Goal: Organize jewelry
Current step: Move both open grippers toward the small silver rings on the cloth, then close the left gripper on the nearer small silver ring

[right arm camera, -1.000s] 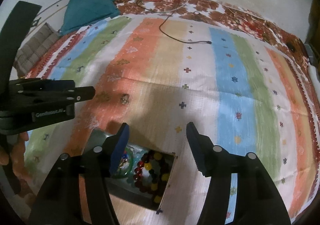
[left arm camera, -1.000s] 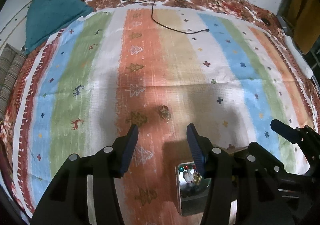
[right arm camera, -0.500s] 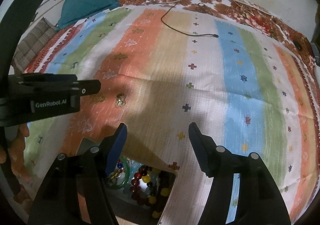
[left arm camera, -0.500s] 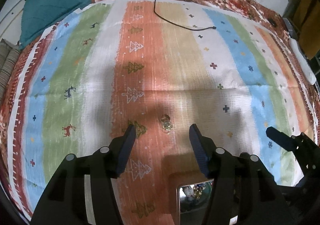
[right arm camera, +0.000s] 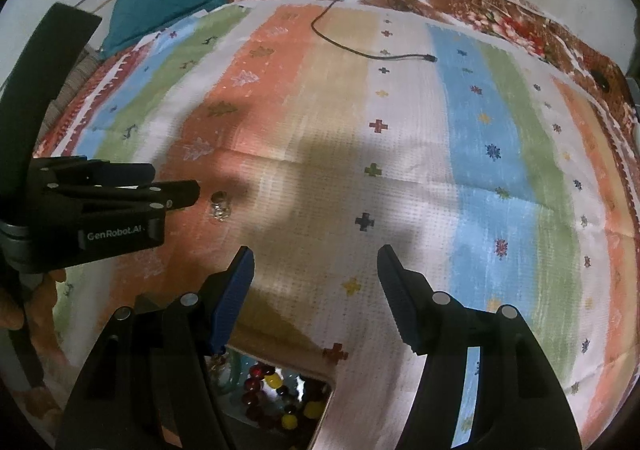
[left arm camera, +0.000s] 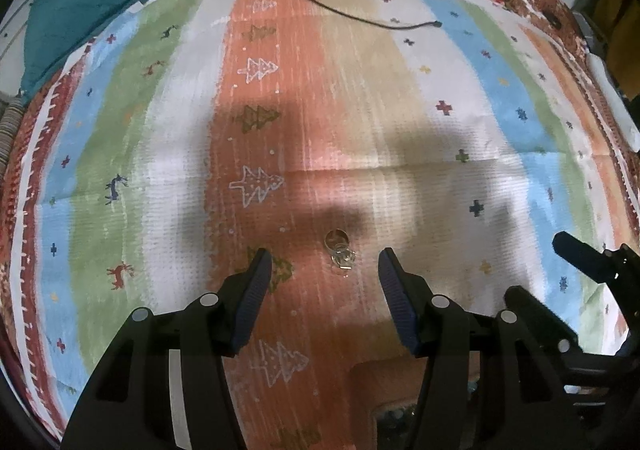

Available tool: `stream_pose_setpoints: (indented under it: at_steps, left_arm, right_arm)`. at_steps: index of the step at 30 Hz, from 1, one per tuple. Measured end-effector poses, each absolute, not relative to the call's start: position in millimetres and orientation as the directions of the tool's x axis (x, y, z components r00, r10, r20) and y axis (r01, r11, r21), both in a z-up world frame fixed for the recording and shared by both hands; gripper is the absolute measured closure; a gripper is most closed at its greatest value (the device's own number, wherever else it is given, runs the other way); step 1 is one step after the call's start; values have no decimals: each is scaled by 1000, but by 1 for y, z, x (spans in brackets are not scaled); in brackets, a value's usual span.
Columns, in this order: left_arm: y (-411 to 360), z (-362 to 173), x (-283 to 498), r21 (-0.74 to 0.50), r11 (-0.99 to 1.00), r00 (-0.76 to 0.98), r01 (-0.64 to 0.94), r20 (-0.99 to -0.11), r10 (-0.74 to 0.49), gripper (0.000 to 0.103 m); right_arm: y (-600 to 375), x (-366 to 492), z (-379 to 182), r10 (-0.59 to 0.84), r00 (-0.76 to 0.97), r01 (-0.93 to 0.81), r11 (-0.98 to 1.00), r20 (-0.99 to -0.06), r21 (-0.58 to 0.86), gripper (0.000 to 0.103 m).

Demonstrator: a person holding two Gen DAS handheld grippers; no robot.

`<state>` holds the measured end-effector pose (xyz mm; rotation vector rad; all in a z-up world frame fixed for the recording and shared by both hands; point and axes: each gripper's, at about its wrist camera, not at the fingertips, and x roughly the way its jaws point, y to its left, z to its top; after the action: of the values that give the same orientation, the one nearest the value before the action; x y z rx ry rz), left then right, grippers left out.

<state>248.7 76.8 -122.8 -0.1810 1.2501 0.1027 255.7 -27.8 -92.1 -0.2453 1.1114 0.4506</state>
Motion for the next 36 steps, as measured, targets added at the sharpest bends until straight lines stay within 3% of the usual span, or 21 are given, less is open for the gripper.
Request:
stream_pose_setpoints:
  at_steps: [15, 22, 30, 36]
  left_arm:
    - [77, -150, 276, -92, 983, 252, -157, -966, -50, 51]
    - [76, -159, 283, -84, 985, 228, -152, -972, -47, 69]
    - [68, -166, 286, -87, 989, 194, -118, -979, -63, 71]
    - [64, -172, 288, -57, 990, 187, -130, -982, -32, 79]
  right_arm:
    - [-15, 266, -106, 212, 339, -507, 862, -917, 12, 39]
    - [-11, 273, -116, 209, 321, -513, 858, -924, 16, 39]
    - [-10, 277, -122, 200, 310, -518, 855, -929, 12, 39]
    - [-10, 277, -123, 199, 306, -520, 854, -931, 12, 39]
